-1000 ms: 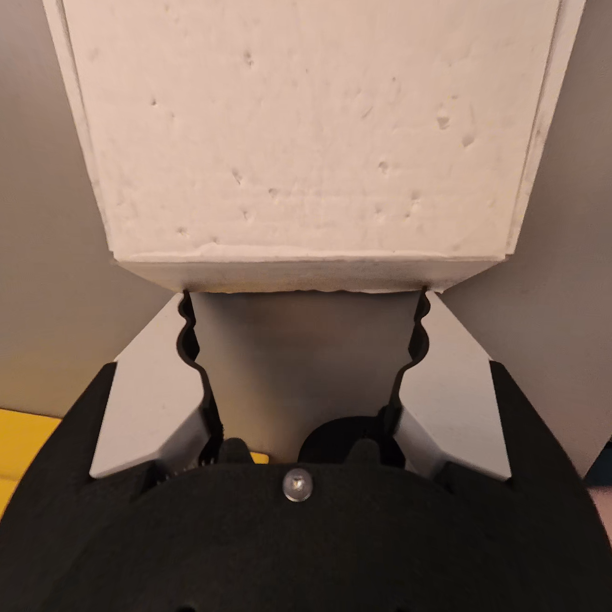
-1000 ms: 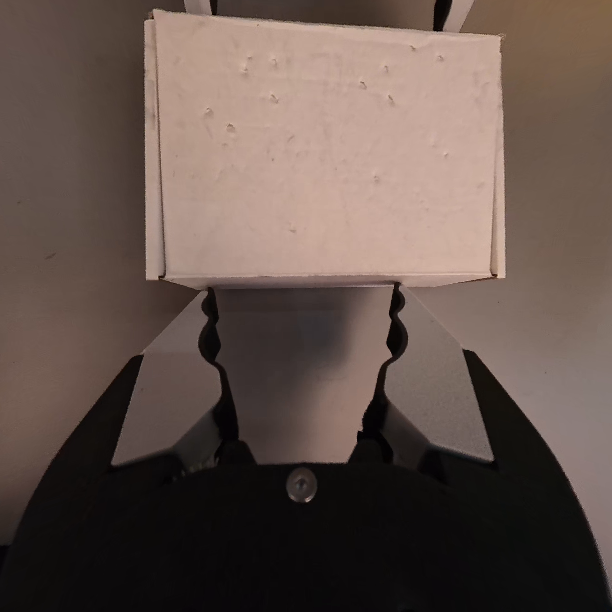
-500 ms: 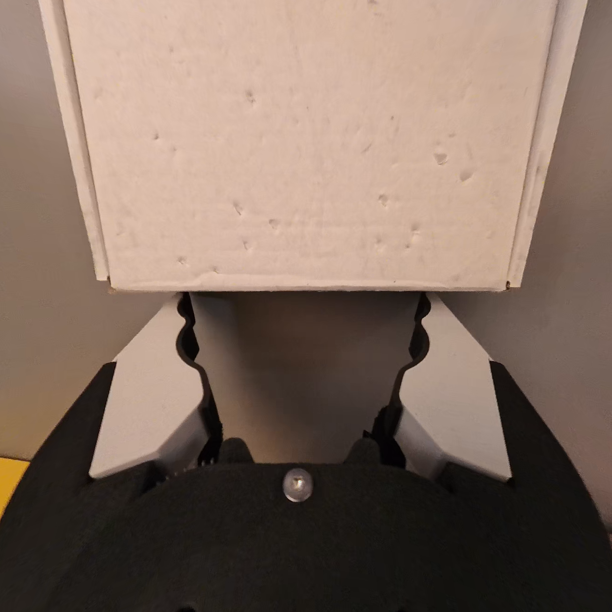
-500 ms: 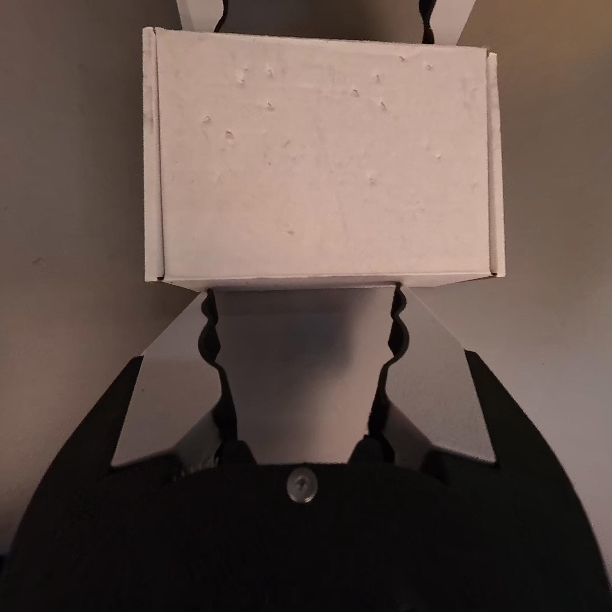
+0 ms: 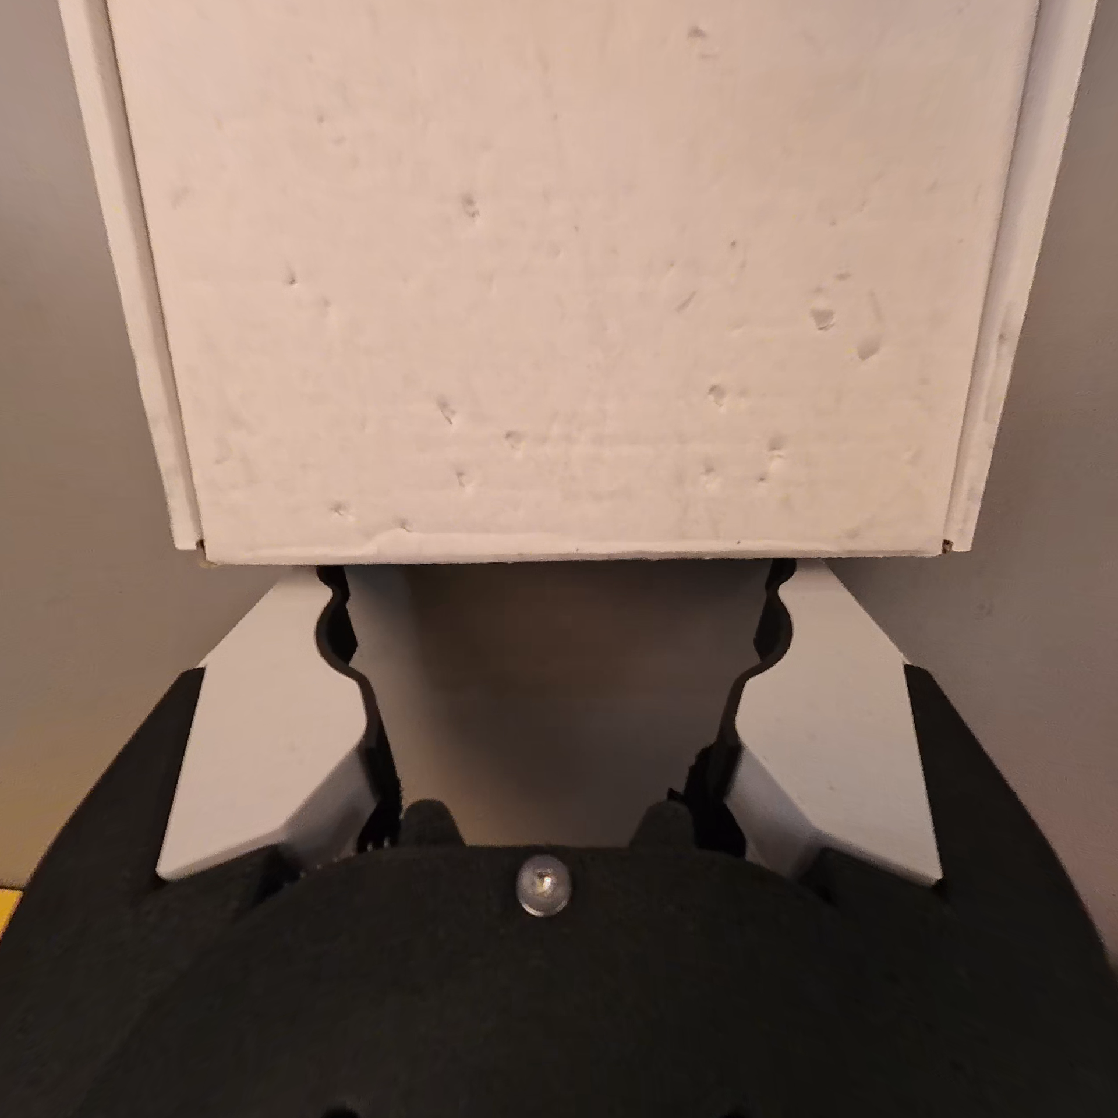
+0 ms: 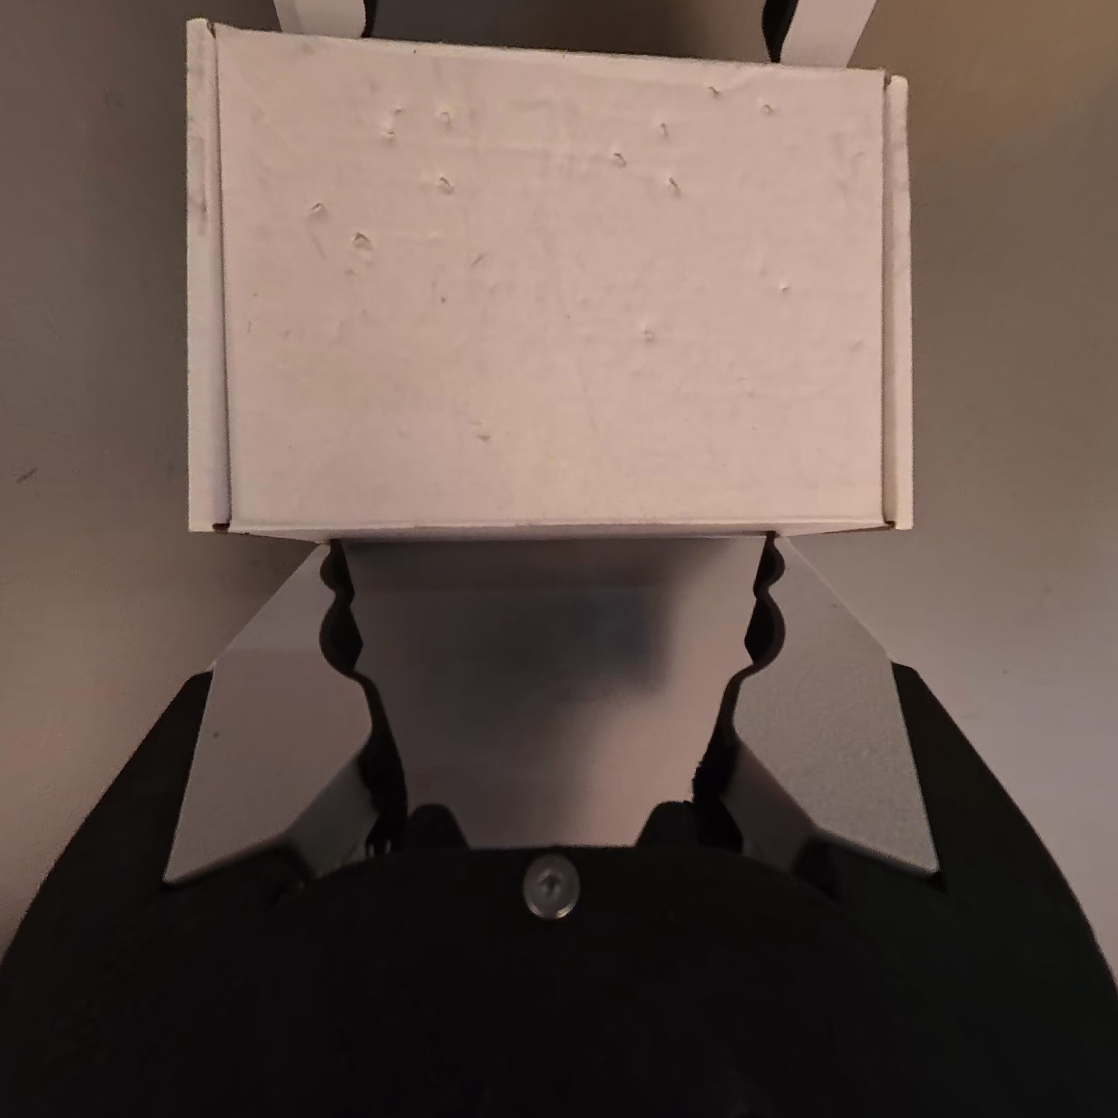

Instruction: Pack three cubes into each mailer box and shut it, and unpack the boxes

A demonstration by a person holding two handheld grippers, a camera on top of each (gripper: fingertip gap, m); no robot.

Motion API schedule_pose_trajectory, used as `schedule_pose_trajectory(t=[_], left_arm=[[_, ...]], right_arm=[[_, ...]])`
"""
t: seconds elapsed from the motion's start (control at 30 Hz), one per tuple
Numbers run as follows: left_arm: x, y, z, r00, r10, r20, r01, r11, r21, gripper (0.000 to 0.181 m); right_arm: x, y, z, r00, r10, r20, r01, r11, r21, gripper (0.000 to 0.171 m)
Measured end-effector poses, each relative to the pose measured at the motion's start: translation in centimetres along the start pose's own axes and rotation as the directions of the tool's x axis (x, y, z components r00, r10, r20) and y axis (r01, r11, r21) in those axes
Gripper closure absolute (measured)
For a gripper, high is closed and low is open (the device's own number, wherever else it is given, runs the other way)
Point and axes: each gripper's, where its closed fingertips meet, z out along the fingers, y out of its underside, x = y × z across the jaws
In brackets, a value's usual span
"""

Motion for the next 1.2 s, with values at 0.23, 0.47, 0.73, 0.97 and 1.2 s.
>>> schedule_pose_trajectory(t=[0.23, 0.47, 0.73, 0.97, 1.2], left_arm=[[-0.01, 0.08, 0.00, 1.000, -0.001, 0.001, 0.001, 1.000, 0.019, 0.046], [0.37, 0.20, -0.11, 1.000, 0.006, 0.007, -0.006, 1.000, 0.009, 0.048], [0.01, -0.25, 0.10, 1.000, 0.010, 0.002, -0.010, 1.000, 0.022, 0.049], [0.00, -0.26, 0.13, 1.000, 0.014, 0.001, -0.014, 1.000, 0.027, 0.048], [0.03, -0.33, 0.16, 1.000, 0.004, 0.005, -0.004, 1.000, 0.030, 0.048]], right_arm=[[-0.08, 0.20, -0.05, 1.000, 0.019, -0.003, -0.019, 1.000, -0.016, 0.040], [-0.30, 0.17, -0.18, 1.000, -0.001, -0.012, 0.001, 1.000, -0.021, 0.041], [0.03, 0.09, -0.22, 1.000, -0.001, -0.019, 0.000, 1.000, -0.031, 0.042], [0.06, 0.17, -0.22, 1.000, -0.001, -0.019, 0.000, 0.999, -0.041, 0.042], [-0.22, 0.40, -0.39, 1.000, -0.008, -0.010, 0.007, 0.999, -0.045, 0.049]])
